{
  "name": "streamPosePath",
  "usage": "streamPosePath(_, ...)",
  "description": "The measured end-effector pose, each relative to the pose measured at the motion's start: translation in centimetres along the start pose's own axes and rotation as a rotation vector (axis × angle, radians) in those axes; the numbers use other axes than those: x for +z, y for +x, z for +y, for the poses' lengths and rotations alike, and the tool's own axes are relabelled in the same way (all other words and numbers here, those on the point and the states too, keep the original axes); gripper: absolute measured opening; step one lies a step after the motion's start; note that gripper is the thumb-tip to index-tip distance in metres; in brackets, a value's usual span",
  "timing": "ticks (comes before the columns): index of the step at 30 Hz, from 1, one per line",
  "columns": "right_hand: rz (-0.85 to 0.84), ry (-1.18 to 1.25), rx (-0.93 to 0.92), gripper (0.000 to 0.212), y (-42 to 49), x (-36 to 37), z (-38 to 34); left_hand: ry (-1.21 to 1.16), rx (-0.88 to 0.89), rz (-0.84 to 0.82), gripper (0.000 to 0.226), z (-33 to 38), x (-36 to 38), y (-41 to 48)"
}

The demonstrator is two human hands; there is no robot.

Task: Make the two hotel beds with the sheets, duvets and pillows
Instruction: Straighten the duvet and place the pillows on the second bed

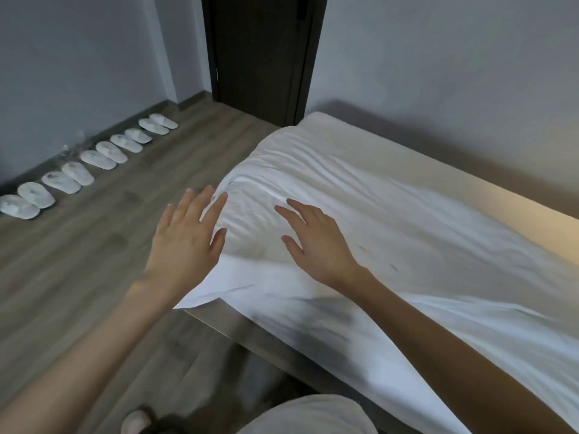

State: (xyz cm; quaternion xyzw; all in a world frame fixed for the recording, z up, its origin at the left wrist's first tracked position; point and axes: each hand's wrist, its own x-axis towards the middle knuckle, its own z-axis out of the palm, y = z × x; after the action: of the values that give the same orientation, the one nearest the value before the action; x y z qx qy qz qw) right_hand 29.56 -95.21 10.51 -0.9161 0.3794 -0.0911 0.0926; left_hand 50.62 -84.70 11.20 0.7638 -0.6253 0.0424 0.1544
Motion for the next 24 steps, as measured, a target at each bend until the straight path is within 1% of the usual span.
streamPosePath(3, 0.023, -0.022, 0.053, 0.053, 4.0, 1.7, -4.8, -0.006, 0.056, -0.029, 0.056, -6.5, -0.6, 1.8)
streamPosePath(7, 0.061, -0.029, 0.17, 0.053, 8.7, 2.5, -11.3, -0.026, 0.133, -0.084, 0.053, -14.6, -2.8, 4.5)
streamPosePath(11, 0.132, -0.052, 0.241, 0.053, 12.6, 2.9, -15.9, -0.048, 0.18, -0.13, 0.053, -20.7, -4.2, 8.1)
streamPosePath(12, 0.148, -0.069, 0.253, 0.053, 13.1, 3.1, -16.5, -0.057, 0.198, -0.122, 0.052, -21.6, -4.2, 8.9)
streamPosePath(16, 0.188, -0.123, 0.315, 0.053, 17.0, 4.3, -18.8, -0.045, 0.378, -0.053, 0.052, -26.3, -3.8, 13.4)
streamPosePath(19, 0.196, -0.152, 0.345, 0.053, 20.8, 6.0, -19.6, -0.061, 0.453, -0.025, 0.051, -29.3, -2.8, 17.8)
streamPosePath(24, 0.188, -0.145, 0.425, 0.053, 30.0, 8.6, -18.7, 0.002, 0.583, -0.083, 0.054, -32.7, -1.3, 27.5)
